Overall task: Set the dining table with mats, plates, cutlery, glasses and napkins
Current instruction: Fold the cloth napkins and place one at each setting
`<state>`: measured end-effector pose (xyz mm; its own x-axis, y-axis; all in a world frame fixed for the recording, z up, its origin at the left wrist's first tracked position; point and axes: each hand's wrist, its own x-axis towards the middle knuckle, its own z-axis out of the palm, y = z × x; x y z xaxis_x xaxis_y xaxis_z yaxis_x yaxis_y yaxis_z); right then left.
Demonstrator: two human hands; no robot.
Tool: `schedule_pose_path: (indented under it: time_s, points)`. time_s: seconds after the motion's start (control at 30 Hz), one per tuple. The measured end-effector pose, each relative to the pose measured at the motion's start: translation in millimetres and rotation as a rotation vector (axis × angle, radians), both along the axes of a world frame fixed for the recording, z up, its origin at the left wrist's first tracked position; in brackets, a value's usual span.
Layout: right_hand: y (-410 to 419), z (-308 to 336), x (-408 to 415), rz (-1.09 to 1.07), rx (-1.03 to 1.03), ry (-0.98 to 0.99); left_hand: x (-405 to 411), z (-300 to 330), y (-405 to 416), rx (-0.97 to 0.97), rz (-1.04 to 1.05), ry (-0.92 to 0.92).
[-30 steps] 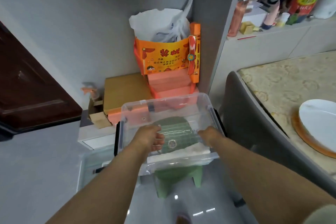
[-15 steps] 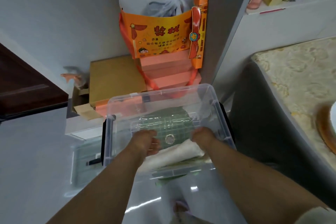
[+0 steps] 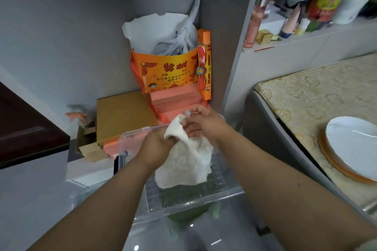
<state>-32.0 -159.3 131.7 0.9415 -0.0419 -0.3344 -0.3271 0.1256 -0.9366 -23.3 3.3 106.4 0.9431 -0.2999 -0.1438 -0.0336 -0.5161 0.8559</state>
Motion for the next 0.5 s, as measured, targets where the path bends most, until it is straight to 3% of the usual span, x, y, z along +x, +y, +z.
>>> schedule_pose_path:
  time_s: [0.13, 0.33, 0.4, 0.5]
  points:
    - [-13, 14, -16, -0.117, -0.046, -0.042, -2, 46, 11, -0.142, 0.105, 0.013]
    - [2, 23, -66, 0.026, 0.003, -0.025, -19, 98, 21, -0.299, 0.121, -0.059]
    - [7, 34, -79, 0.026, -0.069, -0.028, -27, 111, 20, -0.327, 0.132, -0.056]
    - [9, 56, -98, -0.163, -0.099, -0.048, -38, 123, 20, -0.366, 0.142, -0.086]
